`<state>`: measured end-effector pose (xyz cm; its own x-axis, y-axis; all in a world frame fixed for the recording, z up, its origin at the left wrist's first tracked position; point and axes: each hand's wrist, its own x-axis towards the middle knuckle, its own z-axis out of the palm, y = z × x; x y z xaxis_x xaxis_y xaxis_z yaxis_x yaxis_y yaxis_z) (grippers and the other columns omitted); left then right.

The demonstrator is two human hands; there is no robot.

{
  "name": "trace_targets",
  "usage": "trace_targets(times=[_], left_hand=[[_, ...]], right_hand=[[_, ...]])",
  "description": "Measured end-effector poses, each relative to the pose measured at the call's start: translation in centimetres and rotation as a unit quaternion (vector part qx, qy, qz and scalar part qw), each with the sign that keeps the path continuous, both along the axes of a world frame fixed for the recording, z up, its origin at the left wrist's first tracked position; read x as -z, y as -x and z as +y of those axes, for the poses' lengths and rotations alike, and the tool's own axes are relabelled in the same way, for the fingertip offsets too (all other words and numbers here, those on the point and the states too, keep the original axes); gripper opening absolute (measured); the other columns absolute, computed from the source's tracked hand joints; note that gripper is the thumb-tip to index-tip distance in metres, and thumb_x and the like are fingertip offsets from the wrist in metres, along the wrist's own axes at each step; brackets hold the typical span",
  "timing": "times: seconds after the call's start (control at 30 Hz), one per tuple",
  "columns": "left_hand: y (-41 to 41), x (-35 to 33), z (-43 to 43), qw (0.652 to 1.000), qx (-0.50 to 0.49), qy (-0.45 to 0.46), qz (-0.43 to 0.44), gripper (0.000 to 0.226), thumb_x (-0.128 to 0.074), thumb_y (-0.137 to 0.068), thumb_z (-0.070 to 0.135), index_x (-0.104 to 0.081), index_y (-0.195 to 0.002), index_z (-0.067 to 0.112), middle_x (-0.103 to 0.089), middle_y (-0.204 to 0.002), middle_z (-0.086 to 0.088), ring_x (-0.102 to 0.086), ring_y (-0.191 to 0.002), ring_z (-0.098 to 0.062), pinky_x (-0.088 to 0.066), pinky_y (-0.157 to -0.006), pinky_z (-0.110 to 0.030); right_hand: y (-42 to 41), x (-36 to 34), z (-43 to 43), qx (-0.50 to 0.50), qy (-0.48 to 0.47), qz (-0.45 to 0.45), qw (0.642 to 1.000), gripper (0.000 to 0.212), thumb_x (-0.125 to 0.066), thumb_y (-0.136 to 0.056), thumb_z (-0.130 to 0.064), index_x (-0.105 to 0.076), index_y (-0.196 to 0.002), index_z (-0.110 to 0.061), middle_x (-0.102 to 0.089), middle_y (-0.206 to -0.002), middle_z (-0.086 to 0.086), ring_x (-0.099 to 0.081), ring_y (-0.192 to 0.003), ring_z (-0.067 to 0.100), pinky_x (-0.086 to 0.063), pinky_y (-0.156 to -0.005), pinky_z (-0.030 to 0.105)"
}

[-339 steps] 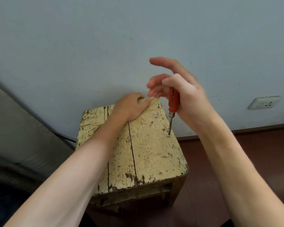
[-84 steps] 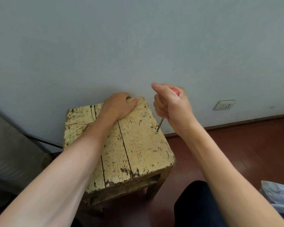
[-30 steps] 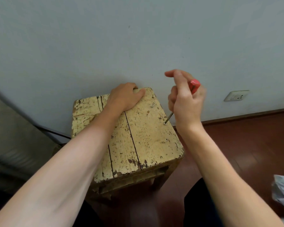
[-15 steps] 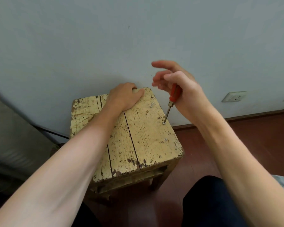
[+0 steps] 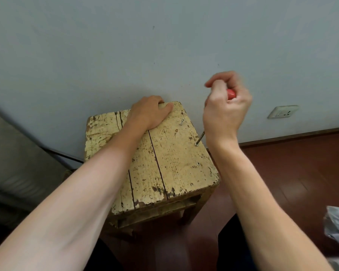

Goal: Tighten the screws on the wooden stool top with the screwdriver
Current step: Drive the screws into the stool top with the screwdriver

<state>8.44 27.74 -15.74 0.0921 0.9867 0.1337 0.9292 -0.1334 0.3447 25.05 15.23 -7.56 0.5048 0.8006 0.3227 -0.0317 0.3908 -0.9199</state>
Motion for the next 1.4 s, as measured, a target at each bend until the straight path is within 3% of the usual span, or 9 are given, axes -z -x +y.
trace_targets(times=[0.13, 0.43, 0.63, 0.73, 0.87, 1.0, 1.13, 1.27, 1.4], left_hand=[[0.0, 0.1, 0.1, 1.0, 0.0, 0.007, -0.003, 0.061, -0.039, -0.093, 0.072, -0.068, -0.123, 0.027, -0.071, -0.117, 0.002, -0.064, -0.106, -0.026, -0.046, -0.084, -0.038], [-0.1, -0.3, -0.4, 1.0, -0.003, 0.005, 0.0, 0.053, -0.04, -0.092, 0.07, -0.067, -0.11, 0.029, -0.069, -0.106, 0.004, -0.059, -0.09, -0.022, -0.041, -0.073, -0.037], [-0.1, -0.8, -1.0, 1.0, 0.004, 0.024, -0.004, 0.06, -0.021, -0.072, 0.072, -0.059, -0.093, 0.03, -0.068, -0.098, 0.003, -0.061, -0.089, -0.025, -0.049, -0.076, -0.039], [-0.1, -0.6, -0.6, 1.0, -0.007, 0.008, -0.005, 0.049, -0.036, -0.086, 0.072, -0.062, -0.096, 0.031, -0.063, -0.095, 0.006, -0.055, -0.085, -0.021, -0.039, -0.072, -0.036], [0.0, -0.1, -0.1, 1.0, -0.005, 0.001, -0.008, 0.057, -0.041, -0.092, 0.071, -0.069, -0.116, 0.027, -0.069, -0.111, 0.005, -0.058, -0.093, -0.021, -0.039, -0.075, -0.035], [0.0, 0.1, 0.0, 1.0, -0.001, 0.007, -0.005, 0.062, -0.039, -0.093, 0.072, -0.067, -0.125, 0.027, -0.069, -0.122, 0.002, -0.062, -0.111, -0.026, -0.044, -0.083, -0.038], [0.0, 0.0, 0.0, 1.0, -0.002, 0.006, -0.002, 0.062, -0.04, -0.093, 0.072, -0.067, -0.127, 0.027, -0.07, -0.122, 0.002, -0.063, -0.11, -0.026, -0.042, -0.082, -0.036], [-0.1, -0.2, -0.2, 1.0, -0.006, 0.005, -0.006, 0.058, -0.041, -0.092, 0.071, -0.068, -0.119, 0.028, -0.07, -0.117, 0.001, -0.063, -0.105, -0.026, -0.043, -0.081, -0.036], [-0.1, -0.5, -0.6, 1.0, -0.001, 0.009, -0.005, 0.06, -0.037, -0.09, 0.071, -0.067, -0.119, 0.029, -0.07, -0.115, 0.001, -0.064, -0.101, -0.027, -0.05, -0.083, -0.04]], right_hand=[[0.5, -0.3, -0.2, 0.078, 0.026, 0.096, 0.992, 0.026, -0.053, -0.093, -0.004, -0.064, -0.075, -0.019, -0.035, -0.054, -0.004, -0.031, -0.047, 0.012, -0.026, -0.048, 0.029], [-3.2, -1.7, 1.5, -0.374, 0.12, -0.085, 0.915, 0.046, -0.055, -0.092, -0.005, -0.072, -0.129, -0.025, -0.064, -0.105, 0.004, -0.055, -0.086, 0.013, -0.037, -0.051, 0.024], [-4.6, -2.3, 2.2, -0.511, 0.074, -0.255, 0.818, 0.049, -0.047, -0.097, 0.003, -0.079, -0.119, -0.026, -0.079, -0.086, 0.009, -0.072, -0.069, 0.018, -0.054, -0.066, 0.027], [-3.6, -0.9, 1.5, -0.421, 0.031, -0.194, 0.886, 0.044, -0.048, -0.102, 0.0, -0.078, -0.121, -0.024, -0.055, -0.053, 0.001, -0.039, -0.041, 0.012, -0.034, -0.046, 0.022], [-1.4, 0.3, 0.2, -0.152, -0.02, -0.037, 0.987, 0.029, -0.049, -0.107, -0.007, -0.076, -0.105, -0.018, -0.03, -0.053, 0.009, -0.028, -0.042, 0.017, -0.024, -0.041, 0.03], [-0.1, 0.6, -0.6, 0.036, 0.002, 0.058, 0.998, 0.025, -0.048, -0.094, -0.011, -0.07, -0.092, -0.023, -0.032, -0.061, 0.013, -0.028, -0.05, 0.026, -0.025, -0.046, 0.04], [-1.7, 0.1, 0.1, -0.107, 0.054, -0.015, 0.993, 0.031, -0.051, -0.095, -0.004, -0.067, -0.114, -0.022, -0.036, -0.066, 0.002, -0.034, -0.051, 0.016, -0.034, -0.044, 0.025], [-3.9, -1.3, 1.9, -0.261, 0.061, -0.221, 0.938, 0.038, -0.064, -0.099, -0.005, -0.07, -0.128, -0.029, -0.064, -0.109, 0.001, -0.061, -0.078, 0.011, -0.049, -0.068, 0.019], [-4.4, -1.7, 2.5, -0.525, 0.068, -0.109, 0.841, 0.059, -0.06, -0.098, -0.001, -0.051, -0.151, -0.026, -0.065, -0.098, 0.004, -0.049, -0.058, 0.01, -0.03, -0.056, 0.03]])
